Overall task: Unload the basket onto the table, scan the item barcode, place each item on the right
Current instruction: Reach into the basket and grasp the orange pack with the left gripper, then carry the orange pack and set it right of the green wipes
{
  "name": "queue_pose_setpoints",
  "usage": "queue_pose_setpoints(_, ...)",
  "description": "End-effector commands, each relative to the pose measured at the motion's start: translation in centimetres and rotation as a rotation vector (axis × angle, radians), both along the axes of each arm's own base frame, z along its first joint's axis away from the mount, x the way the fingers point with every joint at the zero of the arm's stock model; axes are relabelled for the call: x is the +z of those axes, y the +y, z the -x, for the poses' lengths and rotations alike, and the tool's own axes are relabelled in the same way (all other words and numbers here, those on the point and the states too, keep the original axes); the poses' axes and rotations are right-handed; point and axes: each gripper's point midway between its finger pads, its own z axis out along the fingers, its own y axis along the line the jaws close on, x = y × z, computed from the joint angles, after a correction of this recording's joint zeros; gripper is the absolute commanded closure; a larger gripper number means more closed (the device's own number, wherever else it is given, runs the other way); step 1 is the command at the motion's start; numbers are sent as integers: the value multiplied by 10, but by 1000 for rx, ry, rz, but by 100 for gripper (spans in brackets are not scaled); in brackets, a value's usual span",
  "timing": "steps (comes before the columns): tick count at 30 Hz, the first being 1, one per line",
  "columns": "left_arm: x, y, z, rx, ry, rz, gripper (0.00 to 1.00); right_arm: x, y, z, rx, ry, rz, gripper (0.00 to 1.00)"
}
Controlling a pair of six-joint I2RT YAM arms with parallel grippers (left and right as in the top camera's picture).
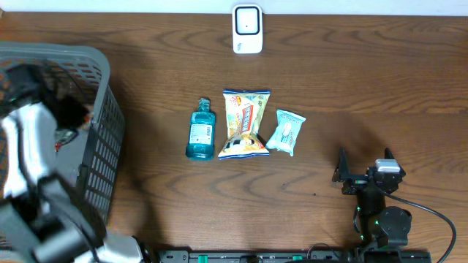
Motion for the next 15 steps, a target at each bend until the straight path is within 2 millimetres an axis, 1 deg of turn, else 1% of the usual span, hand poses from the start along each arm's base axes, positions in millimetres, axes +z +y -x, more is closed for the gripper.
queue_pose_setpoints(1,74,8,8,23,-169,-105,93,0,0,0,-2,-3,-13,1)
queue_pose_setpoints(4,120,1,20,53,-284,-145,93,0,0,0,-2,-3,-13,1)
queue_pose_setpoints(5,134,-5,22,52,-329,-141,93,0,0,0,-2,-3,-13,1)
queue_pose_setpoints(7,163,-25,24,4,-444,-106,93,0,0,0,-2,-3,-13,1)
queue_pose_setpoints(10,211,-69,24,-150,-637,-32,92,0,0,0,-2,-2,-13,1)
queue_pose_setpoints(12,241,-108,25,-293,-757,13,92,0,0,0,-2,-3,-13,1)
queue_pose_setpoints(14,261,-145,29,-423,-829,43,93,0,0,0,-2,-3,-13,1)
queue_pose_setpoints(15,265,-159,31,-472,-844,50,93,0,0,0,-2,-3,-13,1)
